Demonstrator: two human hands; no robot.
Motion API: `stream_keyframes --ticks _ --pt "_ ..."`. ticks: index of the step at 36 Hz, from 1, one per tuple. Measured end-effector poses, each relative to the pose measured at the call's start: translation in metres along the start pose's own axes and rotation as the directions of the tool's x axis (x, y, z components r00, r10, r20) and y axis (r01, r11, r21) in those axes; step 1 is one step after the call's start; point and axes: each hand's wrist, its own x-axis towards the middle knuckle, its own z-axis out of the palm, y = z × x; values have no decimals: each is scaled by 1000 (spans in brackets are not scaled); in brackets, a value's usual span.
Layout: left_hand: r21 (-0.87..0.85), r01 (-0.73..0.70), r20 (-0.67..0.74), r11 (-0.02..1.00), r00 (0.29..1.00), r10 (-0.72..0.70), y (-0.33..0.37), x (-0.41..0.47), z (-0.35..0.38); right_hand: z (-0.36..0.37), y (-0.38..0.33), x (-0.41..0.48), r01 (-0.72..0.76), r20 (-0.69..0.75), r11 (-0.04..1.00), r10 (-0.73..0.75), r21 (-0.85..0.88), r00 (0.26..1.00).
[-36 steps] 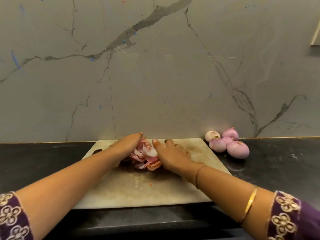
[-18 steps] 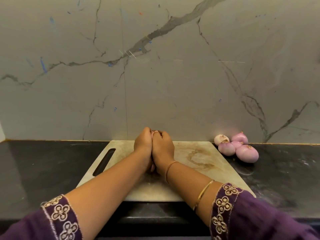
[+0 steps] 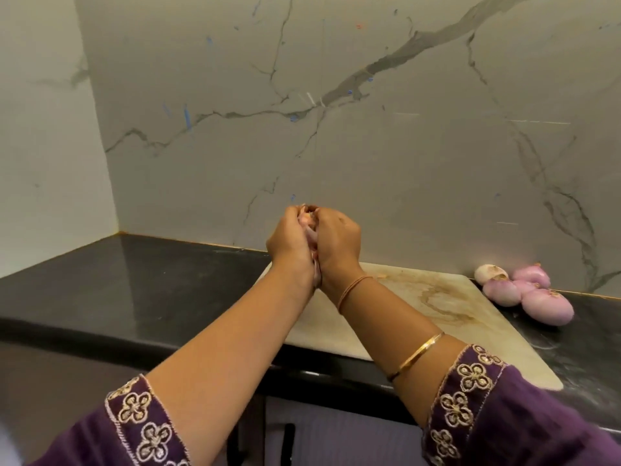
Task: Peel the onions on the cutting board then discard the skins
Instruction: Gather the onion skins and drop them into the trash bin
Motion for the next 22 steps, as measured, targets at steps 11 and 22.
stream_keyframes --ticks 11,22 --pt "-65 -329 -229 942 924 307 74 -45 -86 84 14 -83 -78 370 984 12 162 929" --pt "-154 -478 -399 865 831 389 108 -99 -204 140 64 -191 -215 690 958 25 191 723"
